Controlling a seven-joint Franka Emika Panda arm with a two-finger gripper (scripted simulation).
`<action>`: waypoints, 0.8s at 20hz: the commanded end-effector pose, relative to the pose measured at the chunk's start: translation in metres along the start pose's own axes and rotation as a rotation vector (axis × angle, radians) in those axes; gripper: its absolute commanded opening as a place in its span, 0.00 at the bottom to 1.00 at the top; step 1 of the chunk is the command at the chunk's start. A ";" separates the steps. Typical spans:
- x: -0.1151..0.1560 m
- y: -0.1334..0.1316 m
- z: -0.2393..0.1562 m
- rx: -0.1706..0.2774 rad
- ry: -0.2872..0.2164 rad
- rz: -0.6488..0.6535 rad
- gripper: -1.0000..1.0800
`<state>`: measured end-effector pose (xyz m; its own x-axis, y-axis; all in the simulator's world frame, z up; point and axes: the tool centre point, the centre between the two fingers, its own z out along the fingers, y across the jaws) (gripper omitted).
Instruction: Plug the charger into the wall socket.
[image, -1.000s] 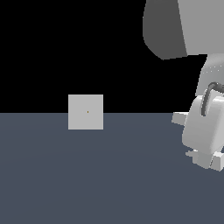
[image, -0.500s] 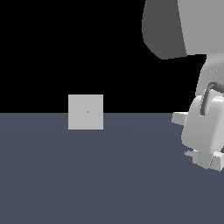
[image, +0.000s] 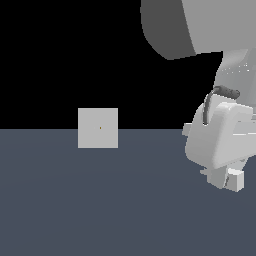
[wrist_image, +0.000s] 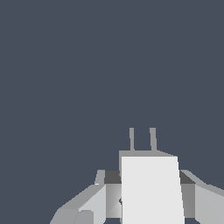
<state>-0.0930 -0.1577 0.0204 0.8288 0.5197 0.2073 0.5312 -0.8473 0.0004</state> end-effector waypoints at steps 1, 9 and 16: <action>0.005 -0.011 -0.003 -0.006 0.001 0.027 0.00; 0.030 -0.053 -0.014 -0.031 0.003 0.144 0.00; 0.056 -0.086 -0.022 -0.051 0.004 0.241 0.00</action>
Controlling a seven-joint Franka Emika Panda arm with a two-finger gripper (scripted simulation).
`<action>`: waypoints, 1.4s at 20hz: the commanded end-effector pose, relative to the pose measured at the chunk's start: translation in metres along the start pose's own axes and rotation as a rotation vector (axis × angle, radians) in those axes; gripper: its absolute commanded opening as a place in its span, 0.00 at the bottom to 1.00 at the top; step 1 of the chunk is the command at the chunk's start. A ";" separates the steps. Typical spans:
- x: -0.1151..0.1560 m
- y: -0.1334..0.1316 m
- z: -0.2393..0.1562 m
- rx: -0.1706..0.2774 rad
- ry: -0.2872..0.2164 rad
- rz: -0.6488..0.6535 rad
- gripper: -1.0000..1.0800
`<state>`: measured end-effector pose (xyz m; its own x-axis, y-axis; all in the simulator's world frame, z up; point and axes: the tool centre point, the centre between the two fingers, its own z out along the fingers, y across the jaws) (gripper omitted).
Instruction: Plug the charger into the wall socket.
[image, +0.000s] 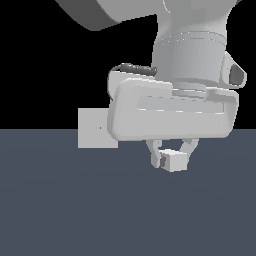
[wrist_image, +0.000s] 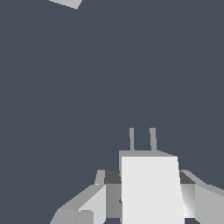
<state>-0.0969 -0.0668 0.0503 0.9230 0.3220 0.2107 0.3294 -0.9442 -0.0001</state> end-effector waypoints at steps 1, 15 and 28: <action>0.007 -0.013 -0.003 -0.007 0.001 0.035 0.00; 0.046 -0.070 -0.018 -0.041 0.002 0.195 0.00; 0.084 -0.110 -0.027 -0.070 -0.001 0.322 0.00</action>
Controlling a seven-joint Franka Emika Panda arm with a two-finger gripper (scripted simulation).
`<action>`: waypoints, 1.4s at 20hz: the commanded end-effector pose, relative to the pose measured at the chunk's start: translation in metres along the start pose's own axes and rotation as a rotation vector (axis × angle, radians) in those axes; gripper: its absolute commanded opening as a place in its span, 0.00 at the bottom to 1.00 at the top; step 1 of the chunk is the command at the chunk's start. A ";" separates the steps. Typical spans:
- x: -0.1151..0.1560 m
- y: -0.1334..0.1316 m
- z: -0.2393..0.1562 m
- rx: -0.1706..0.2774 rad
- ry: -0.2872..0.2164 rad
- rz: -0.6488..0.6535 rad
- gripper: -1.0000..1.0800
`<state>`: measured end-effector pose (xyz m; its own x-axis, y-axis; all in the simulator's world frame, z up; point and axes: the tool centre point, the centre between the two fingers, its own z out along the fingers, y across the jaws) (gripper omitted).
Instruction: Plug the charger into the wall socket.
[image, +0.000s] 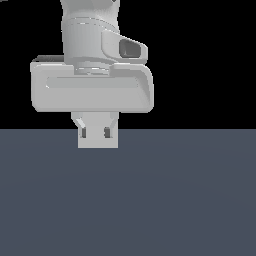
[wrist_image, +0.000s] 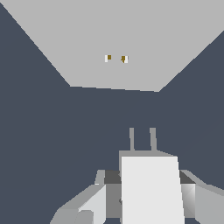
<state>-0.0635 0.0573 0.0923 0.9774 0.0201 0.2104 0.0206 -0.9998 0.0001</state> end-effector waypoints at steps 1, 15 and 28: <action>0.004 -0.007 -0.002 -0.005 0.000 0.021 0.00; 0.014 -0.022 -0.005 -0.014 -0.003 0.063 0.00; 0.036 -0.020 0.000 -0.013 -0.003 0.063 0.00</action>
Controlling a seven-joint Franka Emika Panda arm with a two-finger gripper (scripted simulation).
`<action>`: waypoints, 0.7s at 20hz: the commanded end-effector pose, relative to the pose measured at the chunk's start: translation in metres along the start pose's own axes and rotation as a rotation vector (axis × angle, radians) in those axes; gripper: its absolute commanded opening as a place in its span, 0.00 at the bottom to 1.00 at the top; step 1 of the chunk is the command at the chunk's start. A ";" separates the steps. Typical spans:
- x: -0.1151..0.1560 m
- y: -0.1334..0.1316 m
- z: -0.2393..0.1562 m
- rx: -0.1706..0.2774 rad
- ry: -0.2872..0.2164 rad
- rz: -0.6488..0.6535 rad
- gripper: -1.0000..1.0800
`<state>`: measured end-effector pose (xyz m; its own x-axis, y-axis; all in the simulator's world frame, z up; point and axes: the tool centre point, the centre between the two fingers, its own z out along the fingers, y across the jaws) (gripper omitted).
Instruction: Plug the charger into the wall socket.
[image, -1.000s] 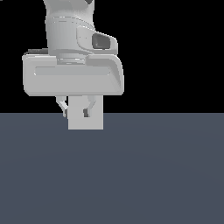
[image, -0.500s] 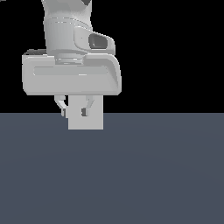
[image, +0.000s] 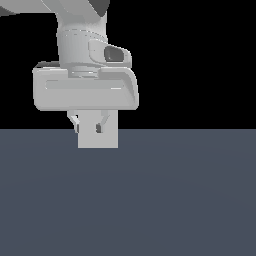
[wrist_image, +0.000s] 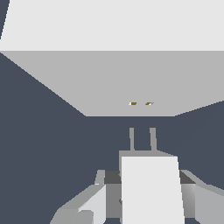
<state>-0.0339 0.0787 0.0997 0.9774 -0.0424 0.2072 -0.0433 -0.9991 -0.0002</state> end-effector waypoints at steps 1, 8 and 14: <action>0.009 0.000 0.002 0.000 0.000 0.000 0.00; 0.029 0.000 0.006 0.000 0.000 0.000 0.00; 0.033 0.000 0.007 0.000 0.000 0.001 0.00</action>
<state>-0.0014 0.0769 0.0996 0.9775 -0.0433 0.2066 -0.0442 -0.9990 -0.0003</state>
